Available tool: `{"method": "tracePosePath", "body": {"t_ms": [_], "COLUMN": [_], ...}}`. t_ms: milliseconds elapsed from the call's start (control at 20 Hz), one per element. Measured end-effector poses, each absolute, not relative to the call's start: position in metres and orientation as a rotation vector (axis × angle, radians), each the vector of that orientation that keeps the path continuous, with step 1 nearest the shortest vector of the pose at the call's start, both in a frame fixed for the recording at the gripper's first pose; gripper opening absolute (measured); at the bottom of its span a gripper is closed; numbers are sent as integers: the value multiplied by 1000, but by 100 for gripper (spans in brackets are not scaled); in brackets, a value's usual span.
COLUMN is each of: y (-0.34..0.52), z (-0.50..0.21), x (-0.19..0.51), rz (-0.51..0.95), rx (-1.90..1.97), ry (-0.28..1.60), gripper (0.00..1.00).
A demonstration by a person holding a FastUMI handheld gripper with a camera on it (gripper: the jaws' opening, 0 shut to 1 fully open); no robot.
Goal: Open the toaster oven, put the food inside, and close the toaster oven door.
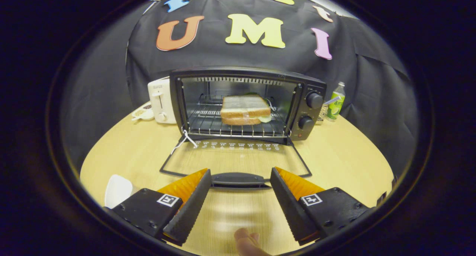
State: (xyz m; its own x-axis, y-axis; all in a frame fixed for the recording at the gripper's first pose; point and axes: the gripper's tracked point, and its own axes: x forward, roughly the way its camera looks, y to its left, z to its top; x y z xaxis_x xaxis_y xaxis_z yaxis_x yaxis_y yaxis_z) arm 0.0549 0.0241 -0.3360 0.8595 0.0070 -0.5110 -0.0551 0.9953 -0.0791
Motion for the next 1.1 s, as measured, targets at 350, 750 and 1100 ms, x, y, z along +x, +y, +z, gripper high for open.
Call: {"method": "tracePosePath", "body": {"t_ms": [350,750,1100], "y": [27,29,28], "z": [-380,-379,-368], "x": [51,52,48], "rz": [46,39,39], "rx": [-50,14,46], "ry": [619,642,568], "gripper": [100,100,100]}}
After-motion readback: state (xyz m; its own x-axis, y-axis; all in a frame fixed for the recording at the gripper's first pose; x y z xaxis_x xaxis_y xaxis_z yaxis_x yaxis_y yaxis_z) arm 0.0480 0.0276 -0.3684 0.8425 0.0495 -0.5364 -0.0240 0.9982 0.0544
